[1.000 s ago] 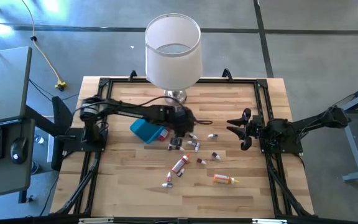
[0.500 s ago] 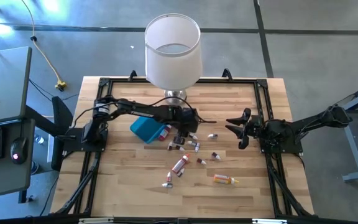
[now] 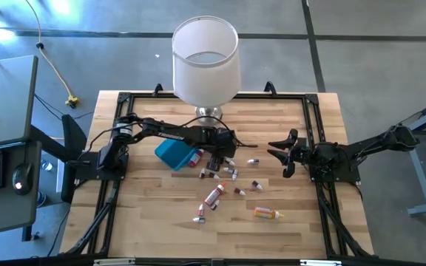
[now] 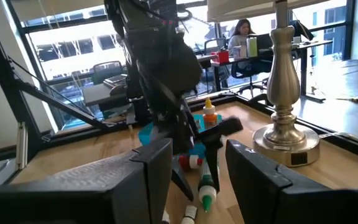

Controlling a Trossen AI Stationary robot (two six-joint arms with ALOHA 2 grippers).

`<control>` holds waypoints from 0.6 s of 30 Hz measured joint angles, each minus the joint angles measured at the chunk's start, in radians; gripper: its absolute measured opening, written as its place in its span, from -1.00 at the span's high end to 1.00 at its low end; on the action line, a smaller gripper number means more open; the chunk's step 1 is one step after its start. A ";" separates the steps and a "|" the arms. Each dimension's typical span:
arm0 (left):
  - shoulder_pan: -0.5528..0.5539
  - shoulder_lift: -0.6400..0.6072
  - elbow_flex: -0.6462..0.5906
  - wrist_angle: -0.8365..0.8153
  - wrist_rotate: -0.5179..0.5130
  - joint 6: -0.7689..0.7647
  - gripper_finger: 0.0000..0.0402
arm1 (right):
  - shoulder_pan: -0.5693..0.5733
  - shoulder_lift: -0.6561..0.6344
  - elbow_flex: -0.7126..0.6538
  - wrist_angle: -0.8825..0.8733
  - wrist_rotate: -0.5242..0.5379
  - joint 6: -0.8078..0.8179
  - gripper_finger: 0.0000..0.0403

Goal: Pick & Place food coloring
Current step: Put the large green food coloring bottle into the blue bin

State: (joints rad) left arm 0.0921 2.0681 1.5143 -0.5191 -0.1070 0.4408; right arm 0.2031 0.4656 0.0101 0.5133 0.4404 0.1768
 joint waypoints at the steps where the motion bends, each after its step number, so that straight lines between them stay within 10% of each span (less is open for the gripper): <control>1: 0.000 0.002 -0.002 -0.016 0.000 0.000 -0.01 | 0.000 0.000 0.000 0.000 0.000 0.001 0.28; 18: 0.000 0.048 0.003 -0.013 -0.032 -0.001 -0.01 | 0.000 0.000 0.000 0.001 0.002 -0.002 0.28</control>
State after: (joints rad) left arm 0.0921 2.1162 1.5169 -0.5323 -0.1394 0.4397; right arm 0.2031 0.4656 0.0101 0.5138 0.4427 0.1753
